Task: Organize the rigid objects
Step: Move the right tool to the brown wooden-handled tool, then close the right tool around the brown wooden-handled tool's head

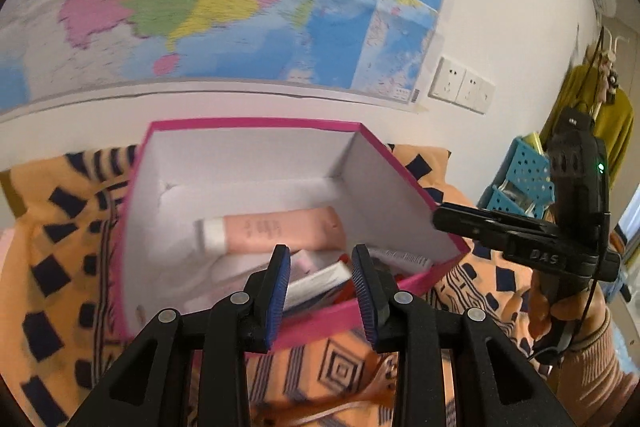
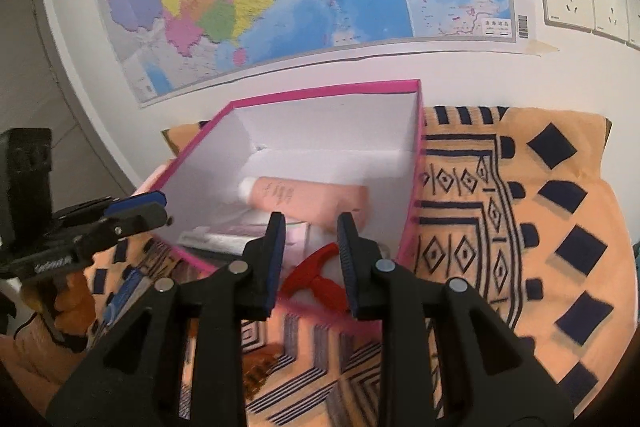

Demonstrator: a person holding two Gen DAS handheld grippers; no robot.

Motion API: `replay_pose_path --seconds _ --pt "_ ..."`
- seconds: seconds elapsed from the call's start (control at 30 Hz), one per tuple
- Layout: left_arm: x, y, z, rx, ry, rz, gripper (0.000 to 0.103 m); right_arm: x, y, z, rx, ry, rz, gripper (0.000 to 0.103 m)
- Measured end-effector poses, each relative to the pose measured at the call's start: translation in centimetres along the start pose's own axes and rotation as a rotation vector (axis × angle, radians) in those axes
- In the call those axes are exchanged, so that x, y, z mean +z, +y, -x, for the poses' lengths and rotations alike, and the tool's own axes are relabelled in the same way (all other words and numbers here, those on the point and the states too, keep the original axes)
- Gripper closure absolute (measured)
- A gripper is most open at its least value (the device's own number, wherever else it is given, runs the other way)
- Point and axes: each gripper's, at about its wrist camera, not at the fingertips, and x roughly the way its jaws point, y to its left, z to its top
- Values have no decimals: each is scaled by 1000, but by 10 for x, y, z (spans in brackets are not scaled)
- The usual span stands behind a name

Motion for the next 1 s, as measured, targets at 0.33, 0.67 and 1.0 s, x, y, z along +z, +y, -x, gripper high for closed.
replay_pose_path --seconds 0.33,0.67,1.0 --pt "-55 30 14 41 78 73 65 -57 24 17 132 49 -27 69" --pt "-98 35 6 88 173 100 61 -116 24 -20 118 189 -138 67" --pt "-113 32 0 68 225 90 56 -127 28 -32 81 206 -145 55"
